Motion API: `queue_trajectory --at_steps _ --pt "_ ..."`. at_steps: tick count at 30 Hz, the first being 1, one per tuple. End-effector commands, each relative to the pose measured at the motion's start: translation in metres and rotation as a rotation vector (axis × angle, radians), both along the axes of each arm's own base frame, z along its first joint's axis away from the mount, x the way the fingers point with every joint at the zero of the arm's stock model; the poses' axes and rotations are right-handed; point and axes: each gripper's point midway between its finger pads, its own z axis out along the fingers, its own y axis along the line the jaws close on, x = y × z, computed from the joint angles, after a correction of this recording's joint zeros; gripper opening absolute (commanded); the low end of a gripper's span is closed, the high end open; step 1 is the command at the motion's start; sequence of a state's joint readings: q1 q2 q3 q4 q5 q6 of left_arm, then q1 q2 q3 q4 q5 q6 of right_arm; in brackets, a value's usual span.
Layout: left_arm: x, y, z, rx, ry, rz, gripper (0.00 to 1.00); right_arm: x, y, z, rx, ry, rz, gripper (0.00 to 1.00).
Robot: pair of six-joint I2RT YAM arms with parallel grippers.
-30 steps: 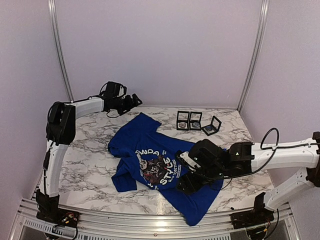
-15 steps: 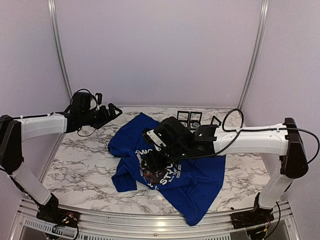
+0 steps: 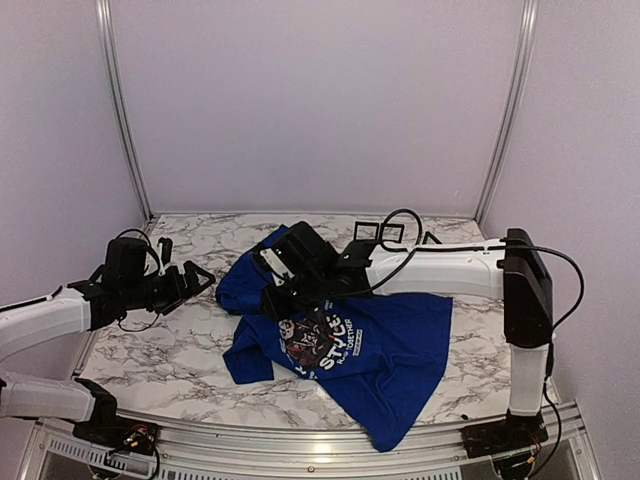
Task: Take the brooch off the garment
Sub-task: Smooth out the crumpled clothing at the center of the board.
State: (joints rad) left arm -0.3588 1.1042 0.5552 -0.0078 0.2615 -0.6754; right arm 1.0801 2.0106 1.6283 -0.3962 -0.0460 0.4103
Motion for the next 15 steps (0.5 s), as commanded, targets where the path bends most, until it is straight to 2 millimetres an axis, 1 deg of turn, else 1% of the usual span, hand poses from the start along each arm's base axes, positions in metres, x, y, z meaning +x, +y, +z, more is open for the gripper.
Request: queue_trajectory --at_steps 1,2,5,8,10,13,15 --pt "-0.026 0.007 -0.027 0.034 0.102 -0.016 0.98 0.02 -0.008 -0.002 0.018 0.031 -0.024 0.16" --pt "-0.031 0.007 -0.032 0.043 0.118 -0.025 0.97 0.023 -0.013 -0.004 0.019 0.036 -0.032 0.11" --pt "-0.041 0.007 -0.048 0.055 0.159 -0.041 0.95 0.028 -0.023 -0.011 0.022 0.051 -0.038 0.01" --pt "-0.045 0.005 -0.058 0.047 0.186 -0.05 0.92 0.028 -0.026 -0.01 0.038 0.061 -0.034 0.0" --pt "-0.046 0.002 -0.062 0.037 0.195 -0.055 0.88 0.028 -0.028 -0.01 0.044 0.06 -0.036 0.0" --pt "-0.043 -0.001 -0.068 0.036 0.208 -0.059 0.81 0.03 -0.035 -0.02 0.023 0.077 -0.057 0.0" --pt "-0.043 -0.003 -0.071 0.038 0.22 -0.064 0.78 0.03 -0.036 -0.015 0.039 0.069 -0.057 0.01"
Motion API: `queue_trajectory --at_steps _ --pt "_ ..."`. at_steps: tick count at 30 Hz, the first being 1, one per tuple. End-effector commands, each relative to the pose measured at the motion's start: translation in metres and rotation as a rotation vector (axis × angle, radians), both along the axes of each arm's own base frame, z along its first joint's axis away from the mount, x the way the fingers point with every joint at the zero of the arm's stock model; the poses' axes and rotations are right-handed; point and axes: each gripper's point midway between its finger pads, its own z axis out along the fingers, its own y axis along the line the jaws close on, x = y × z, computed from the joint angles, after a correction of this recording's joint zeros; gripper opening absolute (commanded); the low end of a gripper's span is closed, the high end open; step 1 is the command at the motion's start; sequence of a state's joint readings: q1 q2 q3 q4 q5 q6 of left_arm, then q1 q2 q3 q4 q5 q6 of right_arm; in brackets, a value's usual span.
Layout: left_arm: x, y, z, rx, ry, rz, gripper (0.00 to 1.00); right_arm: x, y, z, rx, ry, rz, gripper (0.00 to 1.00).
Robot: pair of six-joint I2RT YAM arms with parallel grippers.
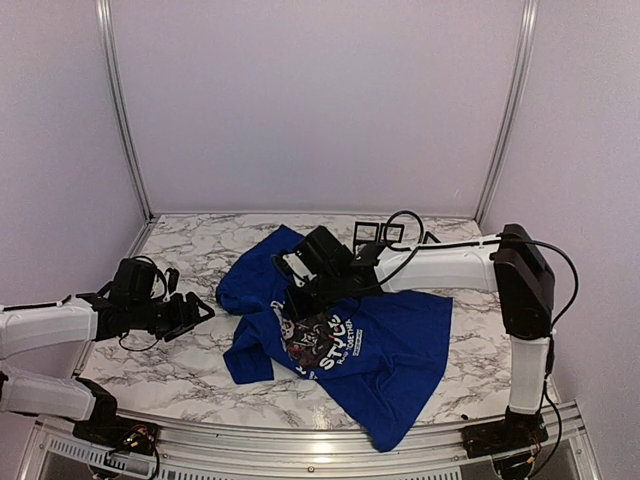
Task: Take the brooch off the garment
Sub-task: Smooth out the crumpled clothing at the center of the board.
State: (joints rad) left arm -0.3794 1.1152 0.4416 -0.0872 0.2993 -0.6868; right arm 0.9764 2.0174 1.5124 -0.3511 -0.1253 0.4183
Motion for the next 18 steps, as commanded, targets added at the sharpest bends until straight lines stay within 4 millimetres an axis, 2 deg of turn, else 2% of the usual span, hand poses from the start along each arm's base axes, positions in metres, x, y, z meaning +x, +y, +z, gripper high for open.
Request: queue_trajectory --at_steps 1,7,9,11,14,16,18 --pt "0.0 -0.007 -0.007 -0.006 0.019 -0.022 0.76 0.003 0.003 0.035 0.087 -0.038 -0.003 0.08" --pt "-0.001 -0.01 -0.012 -0.005 0.032 -0.03 0.75 -0.004 0.015 0.07 0.145 -0.08 0.021 0.44" --pt "-0.002 -0.01 -0.012 -0.004 0.033 -0.032 0.75 -0.01 0.022 0.077 0.157 -0.085 0.037 0.52" --pt "-0.005 -0.011 -0.015 0.0 0.041 -0.04 0.75 -0.016 0.03 0.079 0.156 -0.088 0.055 0.56" --pt "-0.012 -0.014 -0.021 0.017 0.062 -0.064 0.74 -0.023 0.04 0.074 0.131 -0.086 0.079 0.56" --pt "-0.018 -0.015 -0.024 0.031 0.073 -0.083 0.72 -0.026 0.044 0.066 0.108 -0.076 0.091 0.54" --pt "-0.024 -0.018 -0.027 0.038 0.086 -0.101 0.7 -0.026 0.043 0.059 0.089 -0.064 0.092 0.48"
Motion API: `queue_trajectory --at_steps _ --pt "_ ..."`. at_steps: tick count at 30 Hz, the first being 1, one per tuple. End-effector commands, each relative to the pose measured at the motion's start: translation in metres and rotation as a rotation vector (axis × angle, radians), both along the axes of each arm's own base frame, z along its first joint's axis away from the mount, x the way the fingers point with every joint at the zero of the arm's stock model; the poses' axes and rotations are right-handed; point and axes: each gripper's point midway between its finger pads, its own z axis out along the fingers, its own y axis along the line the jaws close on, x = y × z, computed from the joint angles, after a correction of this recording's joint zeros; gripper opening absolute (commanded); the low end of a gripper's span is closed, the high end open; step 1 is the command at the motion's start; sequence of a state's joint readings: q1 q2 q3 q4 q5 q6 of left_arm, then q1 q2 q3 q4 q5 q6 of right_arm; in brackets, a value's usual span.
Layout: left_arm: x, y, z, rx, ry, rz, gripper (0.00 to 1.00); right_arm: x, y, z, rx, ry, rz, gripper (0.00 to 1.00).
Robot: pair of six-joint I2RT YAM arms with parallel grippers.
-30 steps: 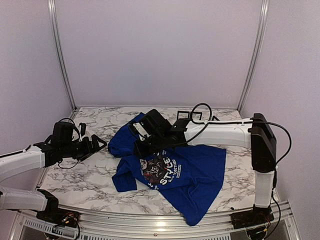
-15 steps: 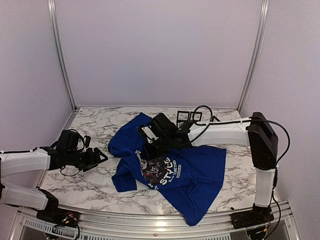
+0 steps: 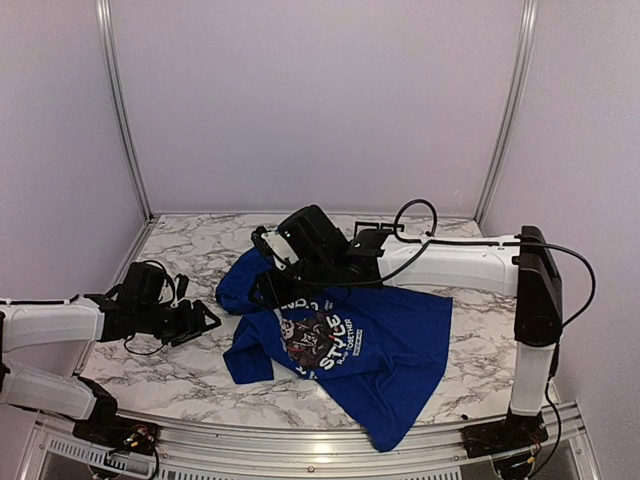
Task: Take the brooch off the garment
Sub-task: Smooth out the crumpled clothing at the center of the board.
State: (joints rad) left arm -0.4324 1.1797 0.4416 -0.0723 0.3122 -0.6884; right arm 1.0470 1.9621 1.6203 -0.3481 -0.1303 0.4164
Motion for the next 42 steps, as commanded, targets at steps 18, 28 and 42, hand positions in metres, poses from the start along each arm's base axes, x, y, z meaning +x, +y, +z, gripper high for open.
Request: queue_trajectory --at_steps 18,28,42 --pt "-0.064 -0.037 -0.006 0.009 -0.045 -0.278 0.73 0.018 -0.021 -0.057 -0.086 0.102 -0.022 0.0" --pt "-0.066 -0.061 0.001 -0.03 -0.102 -0.317 0.71 0.017 -0.02 -0.051 -0.064 0.093 -0.014 0.0" --pt "-0.057 -0.065 0.012 0.166 -0.119 -0.312 0.07 0.021 -0.027 -0.056 -0.07 0.081 -0.032 0.0"
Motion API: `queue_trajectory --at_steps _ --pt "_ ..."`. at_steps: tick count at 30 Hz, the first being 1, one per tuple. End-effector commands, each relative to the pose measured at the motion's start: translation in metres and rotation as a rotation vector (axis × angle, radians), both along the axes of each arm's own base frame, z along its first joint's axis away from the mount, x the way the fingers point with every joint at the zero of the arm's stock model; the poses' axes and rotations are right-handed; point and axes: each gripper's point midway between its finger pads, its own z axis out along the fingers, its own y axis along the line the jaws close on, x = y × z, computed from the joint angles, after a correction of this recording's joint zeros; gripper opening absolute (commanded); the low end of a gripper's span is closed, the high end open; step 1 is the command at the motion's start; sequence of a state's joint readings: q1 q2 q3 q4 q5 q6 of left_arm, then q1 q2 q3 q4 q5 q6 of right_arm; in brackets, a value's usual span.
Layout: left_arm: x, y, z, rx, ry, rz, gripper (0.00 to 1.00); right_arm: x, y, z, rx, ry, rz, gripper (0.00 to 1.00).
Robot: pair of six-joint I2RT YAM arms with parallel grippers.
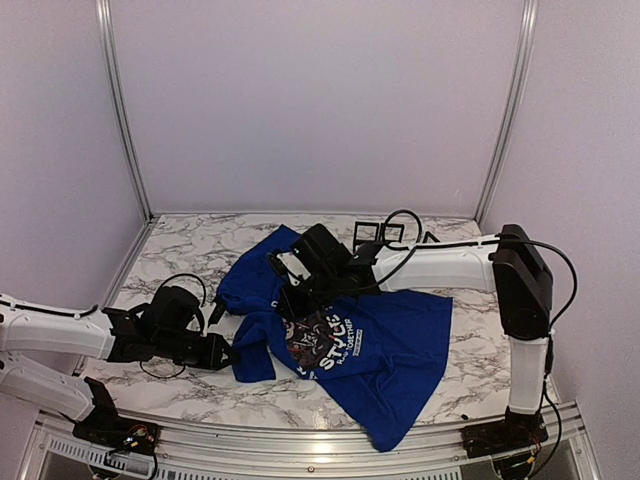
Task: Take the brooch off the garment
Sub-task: Smooth out the crumpled clothing at the center of the board.
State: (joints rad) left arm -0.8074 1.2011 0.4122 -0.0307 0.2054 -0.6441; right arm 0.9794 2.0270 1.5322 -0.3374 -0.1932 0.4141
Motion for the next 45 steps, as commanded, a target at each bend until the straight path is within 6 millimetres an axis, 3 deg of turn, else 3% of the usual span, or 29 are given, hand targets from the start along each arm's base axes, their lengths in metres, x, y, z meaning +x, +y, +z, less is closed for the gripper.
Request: queue_trajectory --at_steps 1,5,9,18,19,21,23,24,27,29,32,36,41,45 --pt "0.011 0.008 0.032 0.091 -0.073 0.022 0.02 0.006 -0.001 0.011 0.025 -0.028 -0.012 0.0" --pt "0.0 0.027 0.057 0.151 -0.062 0.02 0.0 0.003 0.001 0.006 0.032 -0.018 0.002 0.0" --pt "-0.017 0.03 0.079 0.119 0.0 0.01 0.0 0.0 0.002 0.001 0.029 -0.004 0.013 0.0" --pt "-0.071 0.056 0.08 0.188 0.205 -0.077 0.0 -0.018 0.015 -0.014 0.04 0.029 0.057 0.0" --pt "-0.078 0.057 0.078 0.179 0.229 -0.089 0.08 -0.019 0.016 -0.017 0.038 0.033 0.06 0.0" --pt "-0.087 0.056 0.079 0.15 0.258 -0.107 0.07 -0.019 0.017 -0.021 0.035 0.038 0.059 0.0" --pt "-0.089 0.054 0.085 0.125 0.263 -0.114 0.14 -0.017 0.017 -0.026 0.033 0.036 0.051 0.0" --pt "-0.085 0.054 0.088 0.124 0.247 -0.098 0.24 -0.015 0.017 -0.028 0.03 0.037 0.048 0.0" --pt "-0.067 0.052 0.101 0.12 0.184 -0.041 0.24 -0.012 0.015 -0.035 0.022 0.042 0.041 0.0" --pt "-0.049 0.049 0.106 0.128 0.136 0.023 0.33 -0.011 0.013 -0.04 0.014 0.046 0.036 0.0" --pt "-0.025 0.042 0.106 0.111 0.087 0.093 0.3 -0.011 0.009 -0.045 0.006 0.048 0.033 0.0" --pt "0.007 0.047 0.085 0.153 0.06 0.186 0.27 -0.013 0.001 -0.051 -0.015 0.055 0.026 0.0" --pt "0.034 0.058 0.058 0.103 0.068 0.276 0.32 -0.013 -0.001 -0.033 0.028 0.028 0.022 0.0" --pt "0.033 0.062 0.032 0.088 0.123 0.29 0.41 -0.013 0.012 -0.012 0.059 -0.008 0.054 0.21"
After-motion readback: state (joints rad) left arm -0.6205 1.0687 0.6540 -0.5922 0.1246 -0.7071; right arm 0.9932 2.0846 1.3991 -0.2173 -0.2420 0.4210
